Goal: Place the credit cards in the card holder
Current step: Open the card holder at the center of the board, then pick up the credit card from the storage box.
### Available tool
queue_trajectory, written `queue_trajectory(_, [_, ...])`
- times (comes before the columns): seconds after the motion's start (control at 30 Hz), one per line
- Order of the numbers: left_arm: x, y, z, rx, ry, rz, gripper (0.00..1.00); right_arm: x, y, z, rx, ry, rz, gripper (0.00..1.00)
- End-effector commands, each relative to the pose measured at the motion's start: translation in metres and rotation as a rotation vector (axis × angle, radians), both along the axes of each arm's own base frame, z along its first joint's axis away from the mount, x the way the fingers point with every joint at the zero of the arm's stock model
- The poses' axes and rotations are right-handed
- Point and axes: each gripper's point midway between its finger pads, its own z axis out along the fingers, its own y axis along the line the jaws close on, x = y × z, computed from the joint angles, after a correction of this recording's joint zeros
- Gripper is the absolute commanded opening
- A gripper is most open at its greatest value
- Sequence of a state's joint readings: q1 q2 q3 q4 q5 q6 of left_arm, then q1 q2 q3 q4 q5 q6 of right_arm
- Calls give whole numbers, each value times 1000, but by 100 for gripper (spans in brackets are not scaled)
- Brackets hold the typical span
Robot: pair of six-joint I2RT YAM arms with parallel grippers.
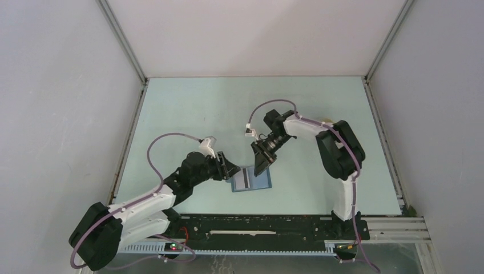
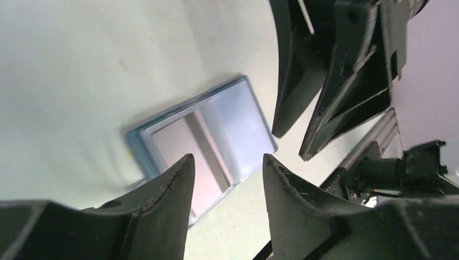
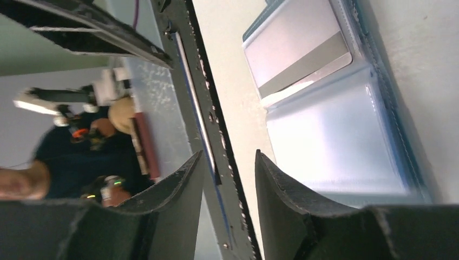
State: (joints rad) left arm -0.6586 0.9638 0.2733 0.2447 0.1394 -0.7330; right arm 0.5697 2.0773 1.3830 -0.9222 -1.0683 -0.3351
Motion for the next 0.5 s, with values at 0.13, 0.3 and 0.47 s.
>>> queue_trajectory(0.13, [13,-47,73,-141,-298,-240,56,38,-38,82,34,-605,-1,48])
queue_trajectory(0.3, [47,-59,129,-139,-531,-211,60,75,-86,129,9,-884,-178,49])
queue_trajectory(0.47, [77,-52,183,-80,-738,-112,77,113,-152,150,-90,-997,-431,67])
